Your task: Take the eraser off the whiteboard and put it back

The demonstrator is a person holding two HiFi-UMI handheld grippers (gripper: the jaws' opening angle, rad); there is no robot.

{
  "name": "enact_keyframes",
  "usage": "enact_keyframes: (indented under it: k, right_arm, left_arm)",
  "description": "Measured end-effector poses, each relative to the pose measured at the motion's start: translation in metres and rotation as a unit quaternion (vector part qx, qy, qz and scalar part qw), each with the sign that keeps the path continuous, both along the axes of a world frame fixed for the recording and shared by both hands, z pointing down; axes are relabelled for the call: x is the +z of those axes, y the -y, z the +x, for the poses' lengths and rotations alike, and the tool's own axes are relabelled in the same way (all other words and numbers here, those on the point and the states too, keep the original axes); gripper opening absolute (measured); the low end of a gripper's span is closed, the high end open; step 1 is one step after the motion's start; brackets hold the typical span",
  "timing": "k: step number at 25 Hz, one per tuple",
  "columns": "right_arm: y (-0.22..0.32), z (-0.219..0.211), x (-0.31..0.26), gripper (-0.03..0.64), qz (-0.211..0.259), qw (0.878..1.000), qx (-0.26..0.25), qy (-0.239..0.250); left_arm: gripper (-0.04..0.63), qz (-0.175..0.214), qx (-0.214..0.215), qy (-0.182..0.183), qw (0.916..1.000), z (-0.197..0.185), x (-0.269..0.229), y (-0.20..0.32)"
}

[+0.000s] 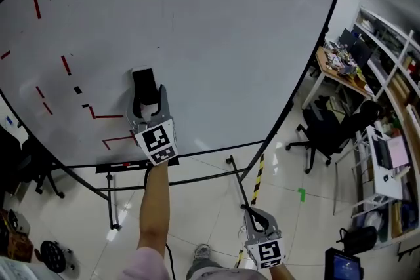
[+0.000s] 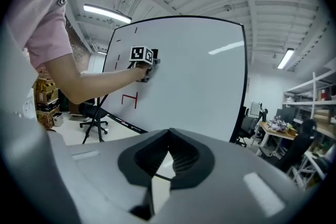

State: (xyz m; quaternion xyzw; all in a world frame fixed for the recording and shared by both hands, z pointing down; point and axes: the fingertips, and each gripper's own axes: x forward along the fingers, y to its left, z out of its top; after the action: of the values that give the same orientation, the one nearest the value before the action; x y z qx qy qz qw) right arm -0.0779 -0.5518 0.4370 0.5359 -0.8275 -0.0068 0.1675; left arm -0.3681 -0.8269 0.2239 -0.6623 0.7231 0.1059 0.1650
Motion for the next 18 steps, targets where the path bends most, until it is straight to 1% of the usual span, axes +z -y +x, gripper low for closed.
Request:
enact_keyframes:
  k: [3,6,8,10,13,14,16,18]
  right_arm:
    - [-0.017,0.009,-0.003,0.003,0.021,1.0,-0.013,-0.003]
    - [-0.046,0.018,-0.013,0.003,0.037,0.999,-0.016,0.021]
    - [-0.077,0.033,-0.02,0.003,0.042,0.998,-0.015,0.043]
    - [-0.117,0.057,-0.021,0.003,0.052,0.997,-0.021,0.057]
    - [-0.193,0.086,-0.007,0.003,0.074,0.993,-0.042,0.08]
    - [-0.22,0.091,-0.004,0.003,0.072,0.992,-0.049,0.087]
    - [-0.27,0.102,0.002,0.003,0.055,0.992,-0.062,0.098]
    - [-0.31,0.118,0.006,0.003,0.037,0.991,-0.073,0.11]
  left_arm:
    - [0.284,0.033,0.002,0.001,0.9995,0.007,-0.012,-0.05]
    - [0.285,0.063,0.008,0.006,0.998,0.019,-0.026,-0.12]
    - [0.285,0.078,0.016,0.005,0.9968,0.039,-0.031,-0.18]
    - [0.285,0.086,0.024,0.004,0.996,0.07,-0.026,-0.25]
    - [0.287,0.08,0.031,-0.006,0.9963,0.114,0.0,-0.37]
    - [0.287,0.076,0.029,-0.01,0.9966,0.126,0.01,-0.41]
    - [0.288,0.066,0.02,-0.02,0.9975,0.148,0.029,-0.486]
    - [0.288,0.047,0.014,-0.031,0.9983,0.17,0.045,-0.551]
